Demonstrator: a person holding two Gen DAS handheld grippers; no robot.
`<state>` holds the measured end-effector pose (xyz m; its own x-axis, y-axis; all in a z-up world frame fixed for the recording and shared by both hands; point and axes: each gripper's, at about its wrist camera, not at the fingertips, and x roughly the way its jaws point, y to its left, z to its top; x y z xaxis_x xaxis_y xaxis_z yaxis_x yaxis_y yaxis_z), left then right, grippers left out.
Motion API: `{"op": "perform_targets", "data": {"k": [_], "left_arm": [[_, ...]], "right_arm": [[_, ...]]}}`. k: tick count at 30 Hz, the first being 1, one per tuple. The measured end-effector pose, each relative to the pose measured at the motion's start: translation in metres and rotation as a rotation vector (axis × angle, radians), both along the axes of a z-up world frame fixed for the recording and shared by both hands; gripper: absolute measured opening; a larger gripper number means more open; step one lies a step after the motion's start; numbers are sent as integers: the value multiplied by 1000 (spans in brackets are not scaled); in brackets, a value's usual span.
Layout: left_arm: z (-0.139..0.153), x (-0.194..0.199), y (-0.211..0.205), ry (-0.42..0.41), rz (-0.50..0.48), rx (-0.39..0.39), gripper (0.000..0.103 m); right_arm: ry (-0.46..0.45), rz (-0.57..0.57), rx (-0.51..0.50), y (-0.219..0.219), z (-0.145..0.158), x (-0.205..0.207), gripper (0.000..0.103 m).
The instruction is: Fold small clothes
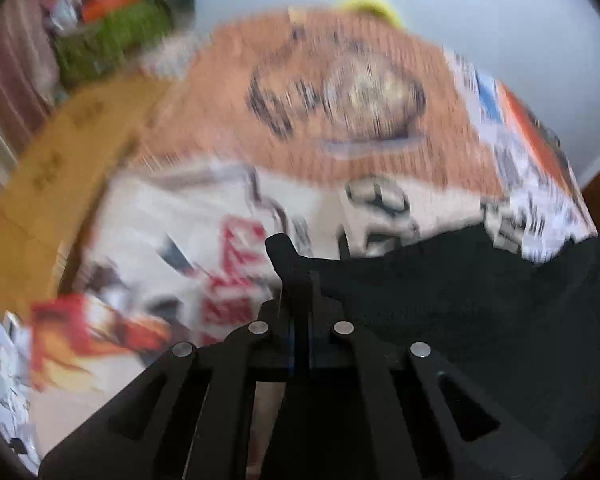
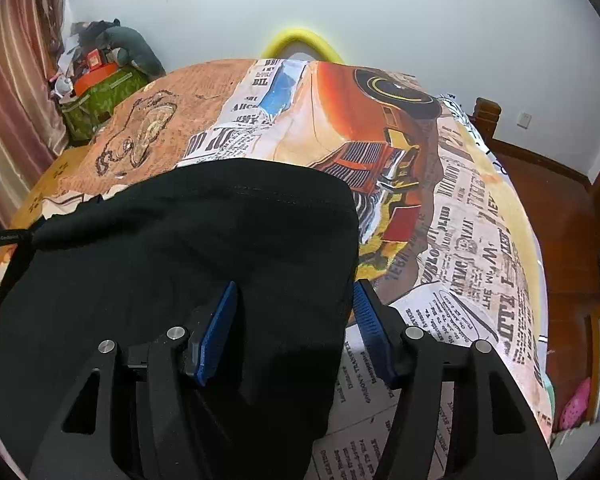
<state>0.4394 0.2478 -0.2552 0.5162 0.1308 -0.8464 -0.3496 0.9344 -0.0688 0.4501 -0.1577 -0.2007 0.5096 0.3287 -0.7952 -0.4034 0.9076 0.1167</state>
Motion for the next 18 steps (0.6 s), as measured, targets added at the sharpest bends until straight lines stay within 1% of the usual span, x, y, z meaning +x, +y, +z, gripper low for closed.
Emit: {"op": "perform_targets", "data": {"k": [3, 5, 6, 7, 9, 10, 11, 12, 14, 16, 18], "left_arm": [[17, -5, 12, -54, 55, 3, 4], [20, -3, 12, -40, 66, 27, 5], [20, -2, 11, -20, 71, 50, 11], [20, -1, 9, -5, 72, 68, 12], [21, -4, 5, 17, 76, 113, 20], [22, -5, 3, 21, 70, 113, 24], [24, -8, 2, 21, 59, 102, 33], [27, -12, 2, 17, 49, 89, 40], [32, -23, -1, 11, 23, 84, 43], [38, -36, -11, 14, -17, 106, 46], [43, -51, -24, 16, -70, 134, 53]], "right_arm": [[-6, -7, 1, -1, -1, -1, 53], [-10, -8, -7, 1, -1, -1, 53], [-11, -12, -12, 1, 0, -1, 53], [-10, -17, -16, 2, 1, -2, 53], [-6, -25, -21, 0, 3, -4, 53], [1, -30, -18, -1, 5, -6, 53], [6, -32, -11, -4, 7, -9, 53], [6, -32, -2, -7, 11, -13, 53], [0, -30, -1, -11, 17, -22, 53], [-7, -23, -3, -17, 27, -36, 53], [-15, -16, 6, -23, 36, -49, 53]]}}
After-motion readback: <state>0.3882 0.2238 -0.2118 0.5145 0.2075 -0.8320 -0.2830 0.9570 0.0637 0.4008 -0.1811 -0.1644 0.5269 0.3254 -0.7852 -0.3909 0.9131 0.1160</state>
